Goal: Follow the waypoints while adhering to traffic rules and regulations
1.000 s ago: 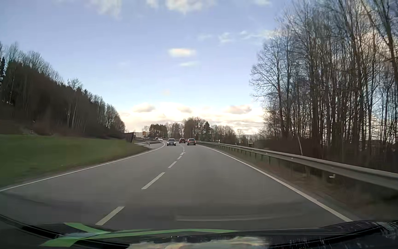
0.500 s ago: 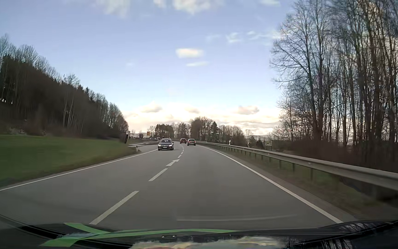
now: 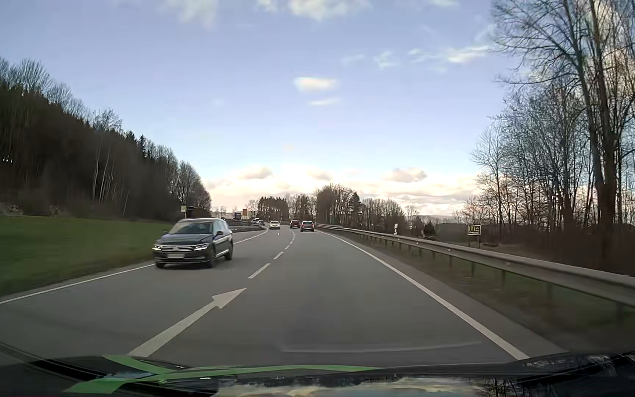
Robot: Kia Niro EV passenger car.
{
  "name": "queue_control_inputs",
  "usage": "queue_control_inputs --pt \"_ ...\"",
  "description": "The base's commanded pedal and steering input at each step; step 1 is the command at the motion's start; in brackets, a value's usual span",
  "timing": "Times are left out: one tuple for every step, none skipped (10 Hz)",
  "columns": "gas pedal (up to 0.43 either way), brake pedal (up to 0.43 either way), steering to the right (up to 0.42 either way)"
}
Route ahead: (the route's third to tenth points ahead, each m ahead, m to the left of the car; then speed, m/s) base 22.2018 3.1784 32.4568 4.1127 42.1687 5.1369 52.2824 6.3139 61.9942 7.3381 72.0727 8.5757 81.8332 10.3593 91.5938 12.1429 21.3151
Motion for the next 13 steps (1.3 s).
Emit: queue_control_inputs --pt "0.189 0.000 -0.018" --pt "0.189 0.000 -0.018" --pt "0.189 0.000 -0.019" --pt "0.189 0.000 -0.020" --pt "0.189 0.000 -0.020" --pt "0.189 0.000 -0.020" --pt "0.177 0.000 -0.020" --pt "0.177 0.000 -0.020" --pt "0.169 0.000 -0.020" --pt "0.157 0.000 -0.020" --pt "0.150 0.000 -0.020" --pt "0.138 0.000 -0.020" --pt "0.138 0.000 -0.020"
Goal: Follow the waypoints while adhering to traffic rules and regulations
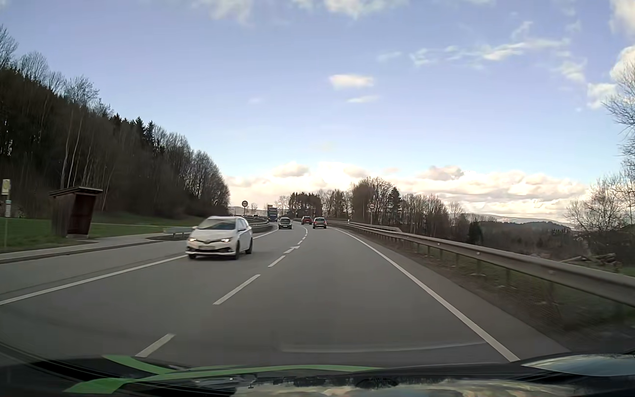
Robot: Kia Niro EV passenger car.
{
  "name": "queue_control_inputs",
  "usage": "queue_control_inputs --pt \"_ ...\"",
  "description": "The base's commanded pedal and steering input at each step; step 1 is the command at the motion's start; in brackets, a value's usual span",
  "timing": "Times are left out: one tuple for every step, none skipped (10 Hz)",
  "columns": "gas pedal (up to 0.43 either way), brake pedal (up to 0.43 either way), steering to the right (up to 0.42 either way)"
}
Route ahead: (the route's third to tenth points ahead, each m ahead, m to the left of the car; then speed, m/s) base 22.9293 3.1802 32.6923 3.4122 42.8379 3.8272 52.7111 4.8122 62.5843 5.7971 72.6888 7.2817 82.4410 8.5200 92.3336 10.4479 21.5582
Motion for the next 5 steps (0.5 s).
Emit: queue_control_inputs --pt "0.138 0.000 -0.019" --pt "0.138 0.000 -0.017" --pt "0.130 0.000 -0.015" --pt "0.130 0.000 -0.013" --pt "0.118 0.000 -0.012"
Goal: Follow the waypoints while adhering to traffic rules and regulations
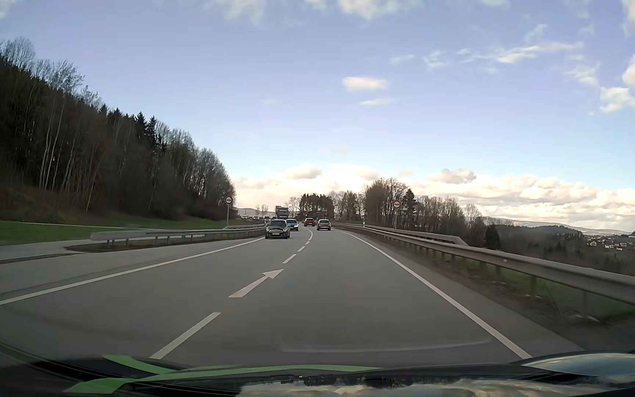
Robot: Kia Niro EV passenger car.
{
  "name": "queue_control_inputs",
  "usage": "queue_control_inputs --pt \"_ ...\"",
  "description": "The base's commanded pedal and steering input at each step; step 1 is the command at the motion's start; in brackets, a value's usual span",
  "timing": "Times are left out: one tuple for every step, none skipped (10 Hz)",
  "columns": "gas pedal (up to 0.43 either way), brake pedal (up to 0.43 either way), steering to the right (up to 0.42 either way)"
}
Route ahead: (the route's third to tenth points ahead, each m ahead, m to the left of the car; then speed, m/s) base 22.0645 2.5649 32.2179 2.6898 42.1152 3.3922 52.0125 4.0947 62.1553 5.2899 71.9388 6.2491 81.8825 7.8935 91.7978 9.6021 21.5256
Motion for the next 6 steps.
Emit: queue_control_inputs --pt "0.110 0.000 -0.011" --pt "0.110 0.000 -0.011" --pt "0.110 0.000 -0.011" --pt "0.110 0.000 -0.011" --pt "0.110 0.000 -0.011" --pt "0.110 0.000 -0.011"
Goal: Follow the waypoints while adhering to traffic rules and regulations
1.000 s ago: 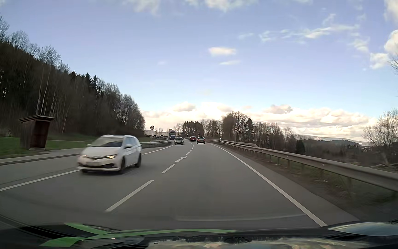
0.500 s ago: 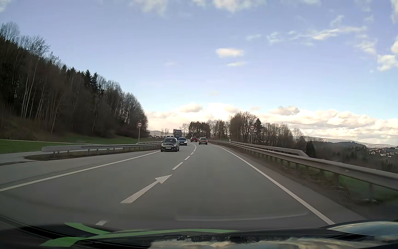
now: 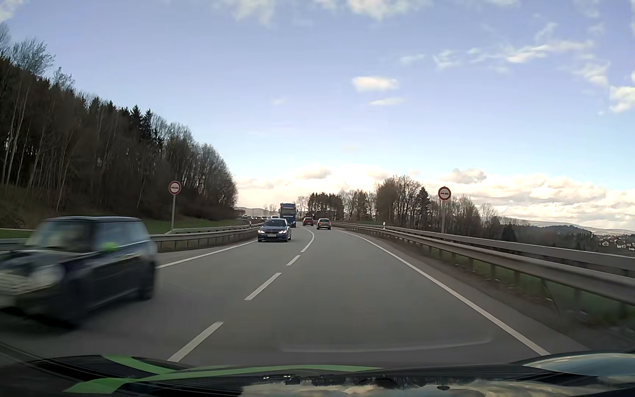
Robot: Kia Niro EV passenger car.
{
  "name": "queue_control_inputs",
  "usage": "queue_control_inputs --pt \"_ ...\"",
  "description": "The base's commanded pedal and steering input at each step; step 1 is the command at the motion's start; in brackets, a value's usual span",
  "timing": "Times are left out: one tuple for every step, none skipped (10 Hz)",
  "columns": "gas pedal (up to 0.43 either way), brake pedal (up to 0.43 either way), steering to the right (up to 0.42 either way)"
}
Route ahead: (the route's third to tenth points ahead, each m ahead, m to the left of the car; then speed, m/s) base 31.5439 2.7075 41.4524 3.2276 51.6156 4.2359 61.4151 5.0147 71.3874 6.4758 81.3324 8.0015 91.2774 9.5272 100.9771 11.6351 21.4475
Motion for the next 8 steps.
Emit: queue_control_inputs --pt "0.110 0.000 -0.009" --pt "0.110 0.000 -0.009" --pt "0.110 0.000 -0.009" --pt "0.110 0.000 -0.009" --pt "0.110 0.000 -0.009" --pt "0.110 0.000 -0.009" --pt "0.110 0.000 -0.009" --pt "0.110 0.000 -0.009"
